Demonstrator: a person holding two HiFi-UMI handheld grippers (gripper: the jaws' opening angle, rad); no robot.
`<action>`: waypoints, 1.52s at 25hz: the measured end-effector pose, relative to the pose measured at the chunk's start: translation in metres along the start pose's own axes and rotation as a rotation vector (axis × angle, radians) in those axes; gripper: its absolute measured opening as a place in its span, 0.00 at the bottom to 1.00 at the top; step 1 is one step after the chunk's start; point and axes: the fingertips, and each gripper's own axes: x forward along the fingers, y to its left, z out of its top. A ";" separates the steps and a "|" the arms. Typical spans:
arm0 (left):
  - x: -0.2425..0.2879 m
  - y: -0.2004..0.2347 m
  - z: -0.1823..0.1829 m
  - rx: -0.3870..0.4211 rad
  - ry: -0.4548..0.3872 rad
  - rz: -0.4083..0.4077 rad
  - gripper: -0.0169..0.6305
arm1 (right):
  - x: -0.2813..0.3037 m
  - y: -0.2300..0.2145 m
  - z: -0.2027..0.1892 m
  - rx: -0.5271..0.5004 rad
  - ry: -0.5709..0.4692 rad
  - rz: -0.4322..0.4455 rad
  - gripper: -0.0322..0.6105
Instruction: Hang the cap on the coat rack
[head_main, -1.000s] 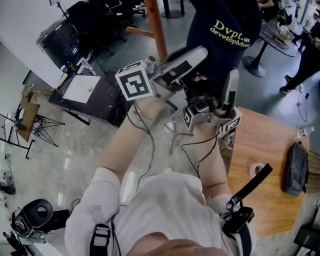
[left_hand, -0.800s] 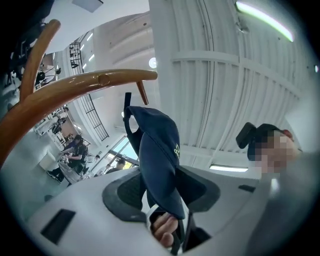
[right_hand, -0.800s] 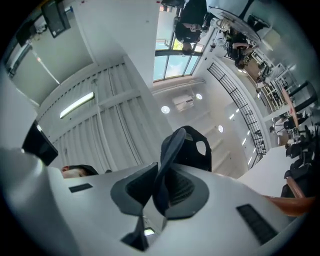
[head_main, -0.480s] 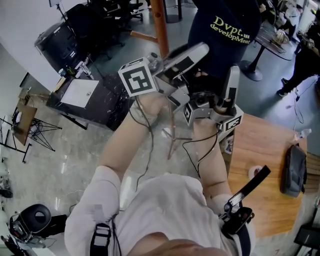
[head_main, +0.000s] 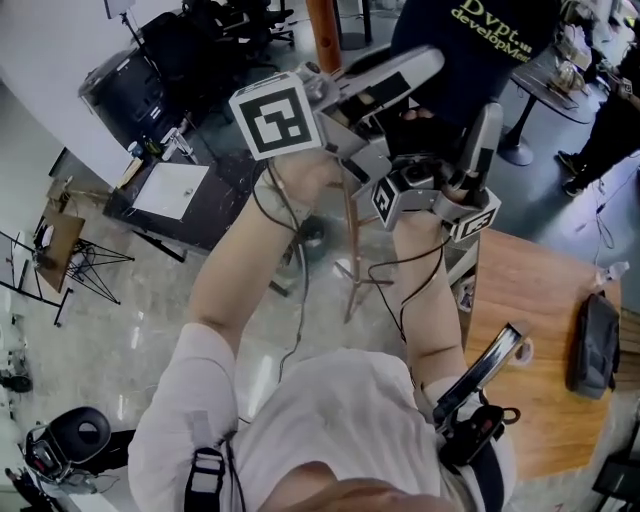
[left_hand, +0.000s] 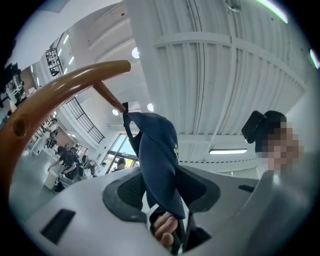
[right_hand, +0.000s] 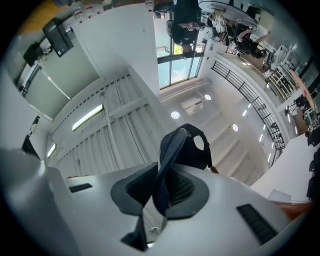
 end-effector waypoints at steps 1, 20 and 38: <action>0.001 -0.001 0.005 0.008 -0.002 0.004 0.29 | 0.005 -0.001 -0.001 0.008 0.001 0.006 0.12; -0.078 0.035 0.030 0.002 -0.086 0.182 0.29 | -0.026 -0.069 -0.062 0.184 0.004 -0.128 0.12; -0.143 0.075 -0.030 0.069 -0.078 0.241 0.34 | -0.114 -0.084 -0.070 0.015 0.041 -0.207 0.12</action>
